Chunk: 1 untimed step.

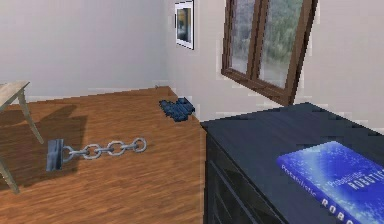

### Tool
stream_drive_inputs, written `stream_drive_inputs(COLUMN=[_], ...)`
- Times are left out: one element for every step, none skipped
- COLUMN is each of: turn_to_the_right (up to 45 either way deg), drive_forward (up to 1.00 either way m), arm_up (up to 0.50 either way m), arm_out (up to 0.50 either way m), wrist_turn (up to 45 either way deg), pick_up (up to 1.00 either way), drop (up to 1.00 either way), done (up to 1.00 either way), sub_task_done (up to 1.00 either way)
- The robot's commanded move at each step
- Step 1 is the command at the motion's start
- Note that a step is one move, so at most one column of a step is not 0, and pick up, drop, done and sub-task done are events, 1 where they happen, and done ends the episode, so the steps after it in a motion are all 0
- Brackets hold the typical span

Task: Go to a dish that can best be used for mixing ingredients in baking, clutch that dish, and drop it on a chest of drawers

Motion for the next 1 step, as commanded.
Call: stream_drive_inputs(turn_to_the_right=[0.0], drive_forward=[0.0], arm_up=[0.0], arm_out=[0.0], wrist_turn=[-45.0], pick_up=[0.0], drop=[0.0], done=[0.0], sub_task_done=[0.0])
